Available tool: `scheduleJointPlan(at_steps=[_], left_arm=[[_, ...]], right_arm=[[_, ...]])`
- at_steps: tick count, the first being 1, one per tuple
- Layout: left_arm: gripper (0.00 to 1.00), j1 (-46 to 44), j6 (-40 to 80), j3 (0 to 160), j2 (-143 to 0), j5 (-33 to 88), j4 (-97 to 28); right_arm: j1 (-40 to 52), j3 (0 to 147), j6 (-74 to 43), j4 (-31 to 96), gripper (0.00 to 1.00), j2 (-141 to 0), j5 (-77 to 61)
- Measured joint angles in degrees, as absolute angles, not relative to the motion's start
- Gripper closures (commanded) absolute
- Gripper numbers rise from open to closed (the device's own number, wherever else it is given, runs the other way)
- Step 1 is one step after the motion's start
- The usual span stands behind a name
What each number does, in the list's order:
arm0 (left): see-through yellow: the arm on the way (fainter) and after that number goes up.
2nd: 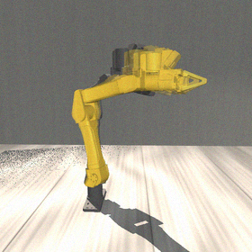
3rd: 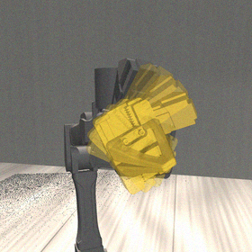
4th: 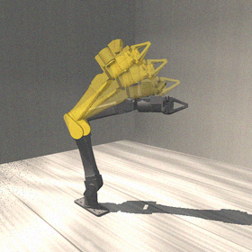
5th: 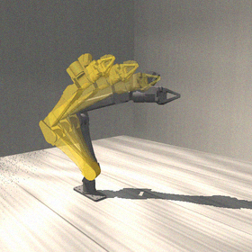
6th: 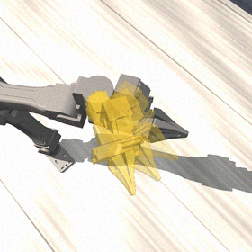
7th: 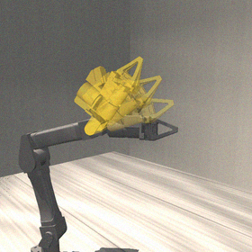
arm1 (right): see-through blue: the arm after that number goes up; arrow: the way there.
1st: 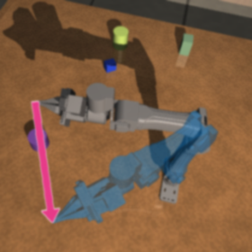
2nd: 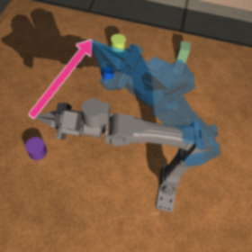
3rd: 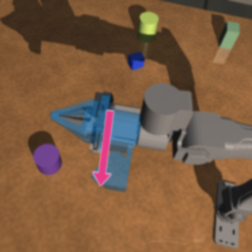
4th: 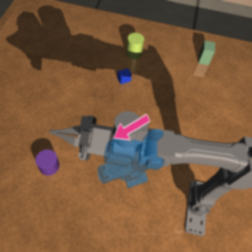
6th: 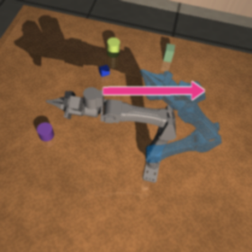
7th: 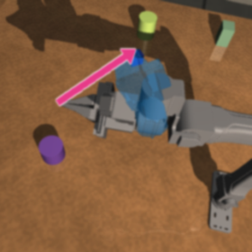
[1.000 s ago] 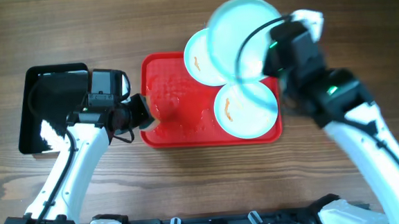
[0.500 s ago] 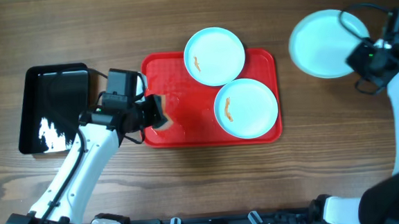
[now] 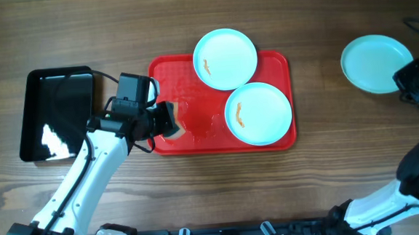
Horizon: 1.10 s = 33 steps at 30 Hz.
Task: Clean dirty plates on tray and stack at the side
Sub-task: 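Carry the plate right off the tray and set it on the table, then return the right gripper to the upper plate on the red tray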
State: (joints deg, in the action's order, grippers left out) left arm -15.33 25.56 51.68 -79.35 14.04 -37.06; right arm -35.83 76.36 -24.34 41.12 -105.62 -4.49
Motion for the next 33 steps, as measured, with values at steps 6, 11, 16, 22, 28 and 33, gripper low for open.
scheduleJointPlan(at_steps=[6, 11, 16, 22, 28, 33], left_arm=[[0.96, -15.3, 25.6, 51.7, -79.4, 14.0, -37.0], [0.96, -15.3, 25.6, 51.7, -79.4, 14.0, -37.0], [0.96, -15.3, 25.6, 51.7, -79.4, 14.0, -37.0], [0.96, -15.3, 25.6, 51.7, -79.4, 14.0, -37.0], [0.96, -15.3, 25.6, 51.7, -79.4, 14.0, -36.4], [0.96, -15.3, 25.6, 51.7, -79.4, 14.0, -35.3]], right_arm=[[-38.0, 76.3, -24.3, 39.9, 0.96, -108.6, -4.5], [-38.1, 76.3, -24.4, 39.8, 0.77, -108.8, -4.5], [-38.1, 76.3, -24.6, 40.3, 0.07, -108.8, -4.5], [-38.1, 76.3, -25.9, 42.4, 0.04, -108.7, -5.0], [-38.1, 76.2, -26.2, 42.6, 0.03, -104.0, -13.5], [-37.6, 76.2, -26.8, 39.4, 0.05, -93.4, -29.5]])
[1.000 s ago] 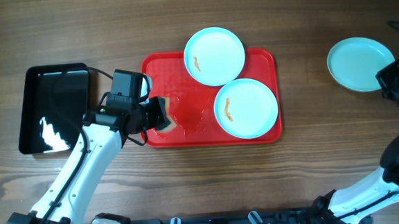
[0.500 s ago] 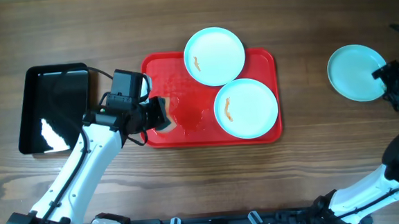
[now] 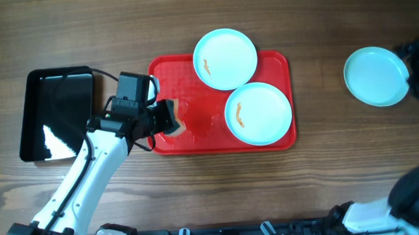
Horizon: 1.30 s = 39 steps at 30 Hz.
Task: Clean dirty plates on tray and stack at the side
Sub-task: 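Return the right gripper to the upper plate on the red tray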
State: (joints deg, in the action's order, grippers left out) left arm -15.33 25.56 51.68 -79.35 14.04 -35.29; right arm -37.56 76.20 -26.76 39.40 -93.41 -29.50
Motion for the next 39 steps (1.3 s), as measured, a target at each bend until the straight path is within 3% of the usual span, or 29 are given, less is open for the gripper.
scheduleJointPlan(at_steps=[5, 6, 13, 17, 23, 32, 39], left_arm=[[0.96, -15.3, 25.6, 51.7, -79.4, 14.0, -34.0], [0.96, -15.4, 25.6, 51.7, -79.4, 14.0, -33.8], [0.96, -16.8, 25.6, 51.7, -80.8, 14.0, -33.6], [0.96, -18.0, 25.6, 51.7, -82.9, 14.0, -33.4], [0.96, -18.4, 25.6, 51.7, -84.8, 13.2, -33.4], [0.96, -18.4, 25.6, 51.7, -84.9, 13.1, -33.1], [0.96, -18.4, 25.6, 51.7, -84.9, 13.1, -33.1]], right_arm=[[-29.3, 76.2, -25.1, 38.4, 0.31, -84.6, -39.7], [-23.5, 76.2, -23.4, 38.4, 0.36, -83.6, -40.5], [0.1, 76.2, -20.0, 35.4, 0.37, -88.3, -23.5], [8.4, 76.2, -19.4, 30.3, 0.37, -96.0, -15.4], [11.7, 76.2, -22.3, 21.6, 0.39, -105.0, -11.4], [11.7, 76.2, -26.0, 17.8, 0.55, -113.3, -10.0], [11.9, 76.2, -27.6, 15.0, 0.55, -118.2, -9.9]])
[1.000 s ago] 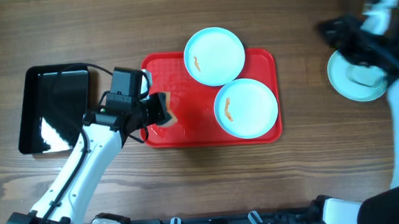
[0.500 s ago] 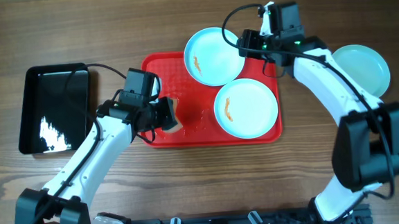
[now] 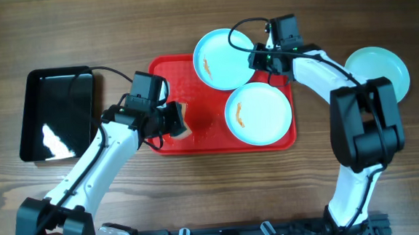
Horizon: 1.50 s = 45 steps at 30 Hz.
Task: Clean dirty plates on tray and stack at the side
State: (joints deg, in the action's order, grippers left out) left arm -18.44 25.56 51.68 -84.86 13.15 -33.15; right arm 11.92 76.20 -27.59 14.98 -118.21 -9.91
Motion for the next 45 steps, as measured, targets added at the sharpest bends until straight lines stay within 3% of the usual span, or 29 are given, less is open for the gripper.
scheduleJointPlan(at_steps=[5, 10, 12, 20, 23, 34, 45], left_arm=[[0.96, -18.4, 25.6, 51.7, -84.9, 13.1, -33.1], [0.96, -18.4, 25.6, 51.7, -84.9, 13.1, -33.1], [0.96, -18.4, 25.6, 51.7, -84.9, 13.1, -33.1], [0.96, -18.4, 25.6, 51.7, -84.9, 13.1, -33.4], [0.96, -18.4, 25.6, 51.7, -84.9, 13.1, -33.4], [0.96, -18.4, 25.6, 51.7, -84.9, 13.1, -33.4], [0.96, -18.4, 25.6, 51.7, -84.9, 13.1, -33.4]], right_arm=[[11.9, 76.2, -28.0, 14.3, 0.65, -118.2, -9.9], [12.3, 76.2, -28.3, 15.6, 0.68, -118.2, -9.8], [12.7, 76.2, -28.3, 15.5, 0.76, -118.2, -9.8], [15.6, 76.2, -28.5, 14.8, 0.8, -118.2, -7.3], [16.1, 76.2, -28.6, 14.7, 0.96, -118.2, -6.9], [16.1, 76.2, -28.5, 11.0, 0.96, -118.2, -6.8], [16.2, 76.2, -28.5, 9.4, 0.96, -118.2, -18.4]])
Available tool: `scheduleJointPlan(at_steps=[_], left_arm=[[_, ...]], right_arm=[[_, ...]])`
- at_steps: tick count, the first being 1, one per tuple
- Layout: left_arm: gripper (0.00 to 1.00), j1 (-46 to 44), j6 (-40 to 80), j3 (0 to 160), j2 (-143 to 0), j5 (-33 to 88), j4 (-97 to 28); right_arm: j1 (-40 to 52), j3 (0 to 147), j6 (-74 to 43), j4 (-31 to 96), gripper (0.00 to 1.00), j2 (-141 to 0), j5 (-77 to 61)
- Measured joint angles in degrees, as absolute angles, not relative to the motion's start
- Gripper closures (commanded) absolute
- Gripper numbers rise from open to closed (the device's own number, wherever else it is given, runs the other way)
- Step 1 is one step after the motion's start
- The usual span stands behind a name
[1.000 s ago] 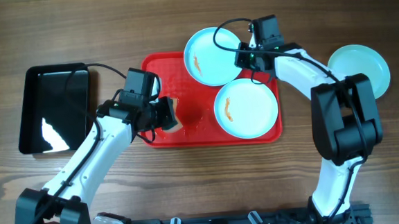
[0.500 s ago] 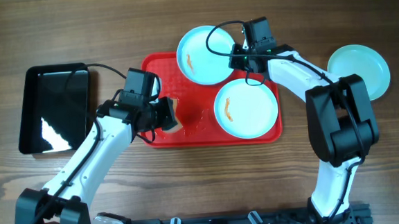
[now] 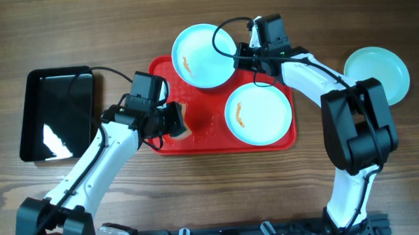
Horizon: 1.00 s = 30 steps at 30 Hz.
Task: Clean dirty plates on tray and stack at the side
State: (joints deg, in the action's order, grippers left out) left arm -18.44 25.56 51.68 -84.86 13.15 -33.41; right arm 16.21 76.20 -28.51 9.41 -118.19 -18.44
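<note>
A red tray point(image 3: 196, 144) lies mid-table. Two pale blue plates carry orange smears. The upper plate point(image 3: 200, 56) overhangs the tray's far edge, and my right gripper point(image 3: 239, 57) sits at its right rim, seemingly shut on it. The lower plate point(image 3: 260, 114) rests flat in the tray's right half. My left gripper point(image 3: 173, 122) is shut on a small tan sponge point(image 3: 182, 126), pressed on the tray's left part. A clean pale blue plate point(image 3: 378, 76) lies on the table at the right.
A black rectangular tray point(image 3: 56, 112) sits on the table to the left of the red tray. Both arms' cables loop above the tray area. The right arm stretches across between the clean plate and the tray.
The upper dirty plate has shifted left and now hangs over the tray's far edge, with my right gripper still at its right rim. The left arm and sponge have not moved.
First my right gripper was at the far right by the clean plate, while the left held the sponge on the tray. Then the clean plate lay on the table with the right gripper at its edge. Later the right gripper was at the upper dirty plate's rim, which now sits further left.
</note>
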Motion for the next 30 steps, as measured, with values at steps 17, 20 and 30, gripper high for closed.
scheduleJointPlan(at_steps=[17, 20, 30], left_arm=[[0.96, -15.4, 25.6, 51.6, -68.1, 12.3, -40.1], [0.96, -15.4, 25.5, 51.6, -67.6, 10.7, -41.6], [0.96, -15.4, 25.3, 51.6, -70.4, 7.1, -43.1]], right_arm=[[26.9, 76.2, -32.3, 21.4, 0.95, -118.2, -16.6], [28.0, 76.2, -33.2, 24.3, 0.96, -118.1, -16.0], [28.9, 76.2, -34.9, 33.6, 0.96, -116.5, -15.6]])
